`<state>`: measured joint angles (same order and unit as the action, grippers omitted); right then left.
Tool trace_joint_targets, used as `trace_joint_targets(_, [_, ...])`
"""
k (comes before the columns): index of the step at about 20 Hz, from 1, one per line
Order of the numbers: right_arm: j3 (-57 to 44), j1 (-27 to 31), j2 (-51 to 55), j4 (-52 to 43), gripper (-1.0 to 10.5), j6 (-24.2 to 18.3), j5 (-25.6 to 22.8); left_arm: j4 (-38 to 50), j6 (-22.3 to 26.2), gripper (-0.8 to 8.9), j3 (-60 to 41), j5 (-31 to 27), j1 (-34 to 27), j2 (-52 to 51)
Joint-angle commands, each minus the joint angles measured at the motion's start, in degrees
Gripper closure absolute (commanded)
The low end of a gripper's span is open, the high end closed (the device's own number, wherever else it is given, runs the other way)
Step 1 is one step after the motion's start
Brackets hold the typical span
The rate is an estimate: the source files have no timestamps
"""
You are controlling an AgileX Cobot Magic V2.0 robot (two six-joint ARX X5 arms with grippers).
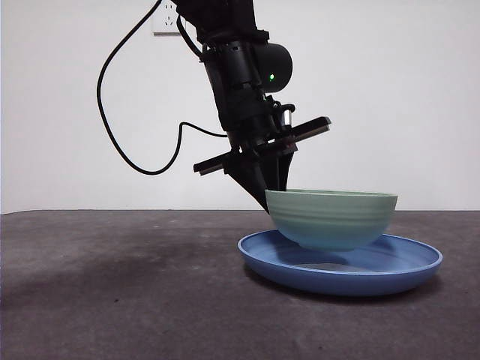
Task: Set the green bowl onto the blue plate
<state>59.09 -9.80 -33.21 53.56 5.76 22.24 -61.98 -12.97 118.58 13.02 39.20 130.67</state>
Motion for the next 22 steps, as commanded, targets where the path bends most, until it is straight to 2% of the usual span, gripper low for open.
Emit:
trace_joint_targets(1, [0.8, -0.2, -0.2, -0.3, 3.4, -0.4, -0.2, -0.7, 0.7, 7.99, 1.8, 0.0, 0.6, 2.7])
trace_joint_targets(11, [0.8, -0.2, -0.2, -0.3, 3.4, -0.4, -0.2, 0.3, 2.6, 7.75, 1.8, 0.0, 1.5, 3.2])
trace_joint_targets(12, [0.8, -0.2, -0.2, -0.4, 3.4, -0.4, -0.2, 0.5, 2.6, 7.37, 1.8, 0.0, 1.5, 3.2])
trace_joint_targets(15, [0.8, -0.2, -0.2, -0.4, 3.4, -0.4, -0.2, 0.6, 2.3, 5.21, 2.2, 0.0, 1.5, 3.2])
trace_joint_targets(18, [0.8, -0.2, -0.2, -0.4, 3.4, -0.4, -0.2, -2.4, 2.2, 3.54, 5.6, 0.0, 1.3, 3.2])
trace_joint_targets(22, [0.8, -0.2, -0.3, -0.4, 3.4, -0.4, -0.2, -11.1, 5.3, 2.74, 15.0, 0.0, 0.7, 3.1])
